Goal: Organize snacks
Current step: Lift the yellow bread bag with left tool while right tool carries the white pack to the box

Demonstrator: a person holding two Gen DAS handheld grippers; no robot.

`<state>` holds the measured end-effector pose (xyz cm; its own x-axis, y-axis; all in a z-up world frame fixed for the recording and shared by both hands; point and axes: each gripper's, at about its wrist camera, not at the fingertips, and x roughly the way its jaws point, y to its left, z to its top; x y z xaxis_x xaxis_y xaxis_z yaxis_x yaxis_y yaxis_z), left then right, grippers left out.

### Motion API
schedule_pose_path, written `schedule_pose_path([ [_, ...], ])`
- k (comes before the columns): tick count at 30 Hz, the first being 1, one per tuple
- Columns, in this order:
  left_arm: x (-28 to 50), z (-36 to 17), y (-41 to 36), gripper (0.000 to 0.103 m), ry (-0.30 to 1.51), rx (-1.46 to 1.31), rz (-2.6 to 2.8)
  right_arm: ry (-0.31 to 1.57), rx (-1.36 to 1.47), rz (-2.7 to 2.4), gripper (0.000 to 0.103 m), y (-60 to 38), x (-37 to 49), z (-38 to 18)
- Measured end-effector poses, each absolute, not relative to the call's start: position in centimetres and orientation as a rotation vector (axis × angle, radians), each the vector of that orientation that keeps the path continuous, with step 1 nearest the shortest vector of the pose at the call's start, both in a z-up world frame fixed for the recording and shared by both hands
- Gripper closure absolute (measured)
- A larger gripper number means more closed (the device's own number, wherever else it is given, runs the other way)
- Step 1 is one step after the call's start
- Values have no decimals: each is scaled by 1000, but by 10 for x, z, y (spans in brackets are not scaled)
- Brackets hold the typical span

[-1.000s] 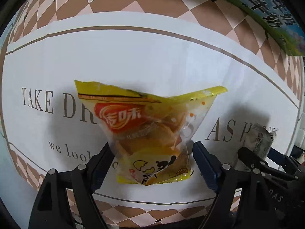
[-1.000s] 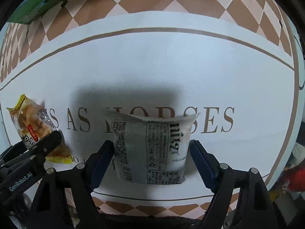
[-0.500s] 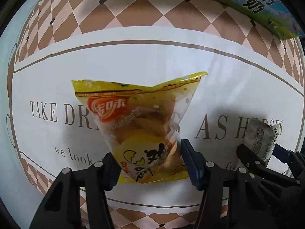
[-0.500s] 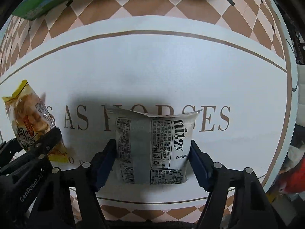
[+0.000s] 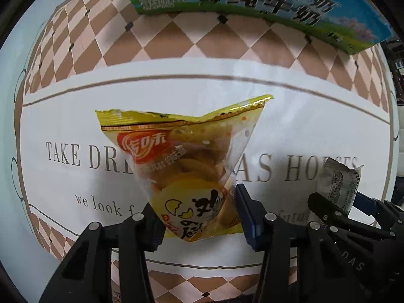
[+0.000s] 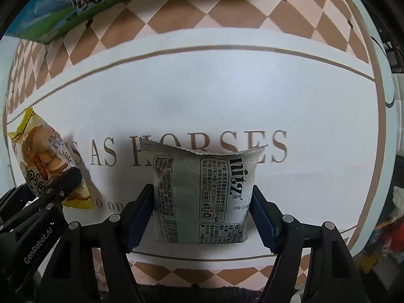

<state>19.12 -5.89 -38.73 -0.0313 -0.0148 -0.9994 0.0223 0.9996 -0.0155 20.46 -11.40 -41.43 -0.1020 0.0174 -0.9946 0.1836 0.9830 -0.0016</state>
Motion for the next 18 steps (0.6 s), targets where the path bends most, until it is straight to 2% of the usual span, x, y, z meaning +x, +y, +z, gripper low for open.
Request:
schedule_pose_path([
  [9, 195, -321, -63, 57, 1488, -37, -106, 1573, 208, -77, 27, -130, 202, -364],
  [18, 272, -219, -38, 56, 1342, -74, -189, 1446, 286, -3, 27, -152, 242, -273],
])
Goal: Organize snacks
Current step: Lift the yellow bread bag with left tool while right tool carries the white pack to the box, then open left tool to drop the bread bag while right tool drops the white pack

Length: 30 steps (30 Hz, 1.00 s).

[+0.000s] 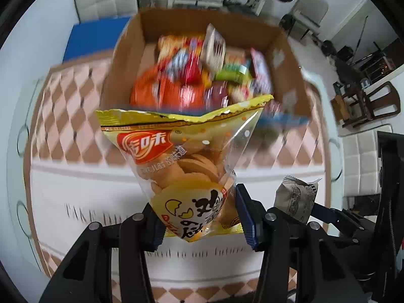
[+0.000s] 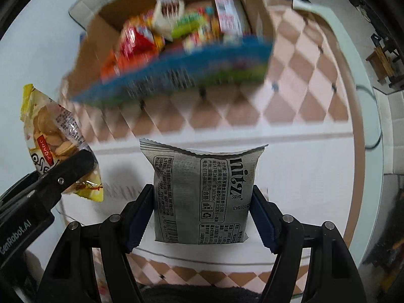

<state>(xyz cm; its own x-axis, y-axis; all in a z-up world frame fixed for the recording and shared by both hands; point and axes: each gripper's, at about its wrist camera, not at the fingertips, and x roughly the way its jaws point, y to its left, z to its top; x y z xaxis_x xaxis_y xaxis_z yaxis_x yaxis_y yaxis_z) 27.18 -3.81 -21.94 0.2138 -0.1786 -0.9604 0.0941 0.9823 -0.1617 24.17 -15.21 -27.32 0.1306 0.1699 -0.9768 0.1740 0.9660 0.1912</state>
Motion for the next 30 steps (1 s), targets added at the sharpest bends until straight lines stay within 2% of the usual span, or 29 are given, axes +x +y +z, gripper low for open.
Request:
schedule_pose_path([
  [7, 353, -185, -25, 56, 1257, -9, -187, 1316, 301, 5, 27, -171, 331, -206],
  [10, 399, -191, -17, 56, 1273, 12, -166, 1291, 282, -12, 27, -171, 378, -202],
  [19, 502, -250, 11, 56, 1417, 85, -66, 1368, 229, -65, 27, -173, 504, -253],
  [30, 538, -293, 19, 53, 1518, 124, -36, 1537, 14, -42, 27, -168, 576, -317],
])
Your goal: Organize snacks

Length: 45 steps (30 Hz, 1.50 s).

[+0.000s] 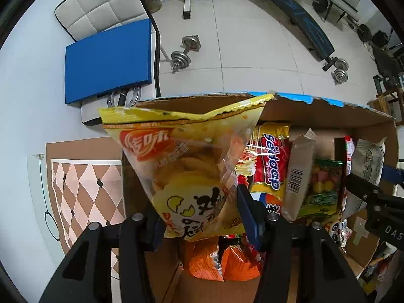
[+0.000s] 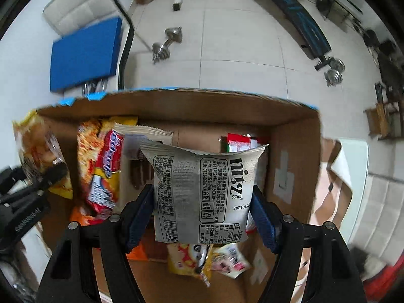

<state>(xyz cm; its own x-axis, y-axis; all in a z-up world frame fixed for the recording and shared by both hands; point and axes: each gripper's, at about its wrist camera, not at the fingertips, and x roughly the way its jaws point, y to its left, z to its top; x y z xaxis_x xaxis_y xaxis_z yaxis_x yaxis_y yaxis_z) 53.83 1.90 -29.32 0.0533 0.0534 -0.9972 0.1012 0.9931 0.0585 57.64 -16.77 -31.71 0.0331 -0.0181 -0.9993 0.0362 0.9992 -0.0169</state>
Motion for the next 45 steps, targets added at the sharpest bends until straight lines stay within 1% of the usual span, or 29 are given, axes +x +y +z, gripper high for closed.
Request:
schedule_pose_path([
  [1, 538, -293, 18, 52, 1525, 115, -36, 1543, -8, -36, 25, -166, 579, -321],
  [2, 538, -294, 18, 51, 1538, 100, -40, 1546, -10, -37, 20, -165, 580, -322],
  [3, 537, -296, 19, 51, 1549, 76, -41, 1544, 3, -31, 13, -166, 581, -323],
  [4, 538, -297, 19, 50, 1552, 61, -42, 1535, 16, -27, 13, -166, 582, -322],
  [6, 537, -297, 20, 39, 1552, 47, -36, 1529, 30, -25, 13, -166, 581, -321],
  [7, 536, -296, 19, 28, 1548, 42, -42, 1527, 42, -28, 13, -167, 580, -321],
  [8, 536, -294, 19, 24, 1541, 40, -46, 1521, 41, -30, 13, -167, 578, -320],
  [10, 534, -289, 18, 23, 1523, 37, -44, 1512, 43, -34, 12, -166, 572, -316],
  [13, 531, -283, 18, 15, 1508, 32, -49, 1507, 69, -39, 12, -171, 563, -314],
  [23, 507, -261, 11, 15, 1448, 30, -63, 1491, 74, -60, 11, -175, 522, -303],
  [32, 460, -244, 11, 15, 1382, -7, -65, 1407, 51, -96, 11, -173, 476, -281],
  [38, 424, -219, 10, 15, 1309, -7, -50, 1350, 40, -97, 11, -169, 441, -261],
  [45, 376, -176, 8, 15, 1208, -22, -58, 1258, 35, -89, 11, -168, 393, -220],
])
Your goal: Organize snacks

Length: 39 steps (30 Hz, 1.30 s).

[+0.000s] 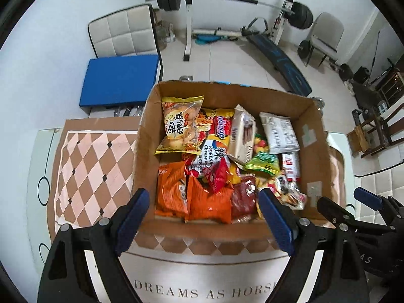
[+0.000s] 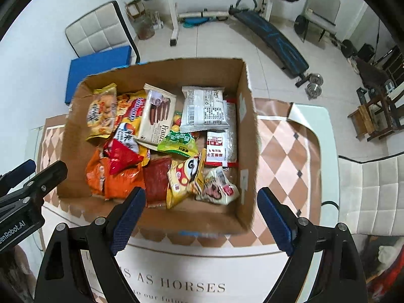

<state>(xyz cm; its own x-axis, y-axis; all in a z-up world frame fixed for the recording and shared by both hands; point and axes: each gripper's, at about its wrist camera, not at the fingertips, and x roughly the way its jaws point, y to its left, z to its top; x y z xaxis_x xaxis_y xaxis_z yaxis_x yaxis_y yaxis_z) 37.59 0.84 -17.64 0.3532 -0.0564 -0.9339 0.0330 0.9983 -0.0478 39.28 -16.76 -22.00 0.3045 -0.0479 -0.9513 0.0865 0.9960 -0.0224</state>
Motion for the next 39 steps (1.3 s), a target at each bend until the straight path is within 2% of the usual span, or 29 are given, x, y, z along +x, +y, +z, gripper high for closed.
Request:
schedule_pose_path([
  [21, 193, -81, 9, 15, 1013, -16, -86, 1042, 27, -85, 11, -159, 193, -117],
  [31, 137, -36, 9, 15, 922, -9, -81, 933, 29, -81, 11, -150, 117, -61],
  [39, 117, -23, 12, 15, 892, -32, -85, 890, 25, -103, 11, -149, 87, -35],
])
